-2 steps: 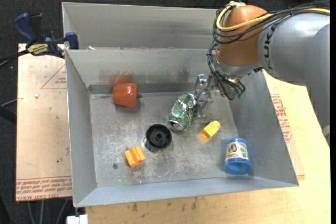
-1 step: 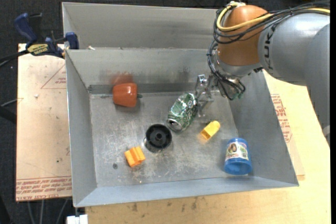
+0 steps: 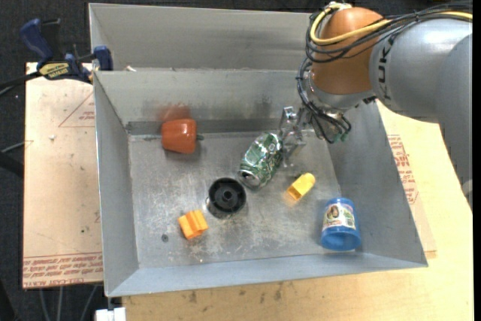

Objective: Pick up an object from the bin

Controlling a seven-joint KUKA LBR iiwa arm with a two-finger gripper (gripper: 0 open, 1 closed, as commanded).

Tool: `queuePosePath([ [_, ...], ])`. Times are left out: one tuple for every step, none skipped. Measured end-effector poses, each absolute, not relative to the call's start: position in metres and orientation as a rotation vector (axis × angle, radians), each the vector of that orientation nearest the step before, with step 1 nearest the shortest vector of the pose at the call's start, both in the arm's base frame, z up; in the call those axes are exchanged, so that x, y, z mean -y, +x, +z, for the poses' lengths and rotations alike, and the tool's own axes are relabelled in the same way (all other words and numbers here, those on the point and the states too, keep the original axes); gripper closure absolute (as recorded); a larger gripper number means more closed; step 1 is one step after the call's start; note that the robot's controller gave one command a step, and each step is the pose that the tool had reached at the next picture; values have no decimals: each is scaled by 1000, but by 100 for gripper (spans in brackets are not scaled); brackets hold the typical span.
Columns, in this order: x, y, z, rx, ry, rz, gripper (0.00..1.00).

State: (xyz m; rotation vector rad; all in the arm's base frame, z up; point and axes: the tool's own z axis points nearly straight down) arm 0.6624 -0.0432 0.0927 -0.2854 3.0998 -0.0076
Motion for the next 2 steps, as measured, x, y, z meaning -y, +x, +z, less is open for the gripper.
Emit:
queuePosePath([
  [43, 662, 93, -3100, -285, -7, 100],
  [43, 662, 93, -3100, -284, -7, 100],
])
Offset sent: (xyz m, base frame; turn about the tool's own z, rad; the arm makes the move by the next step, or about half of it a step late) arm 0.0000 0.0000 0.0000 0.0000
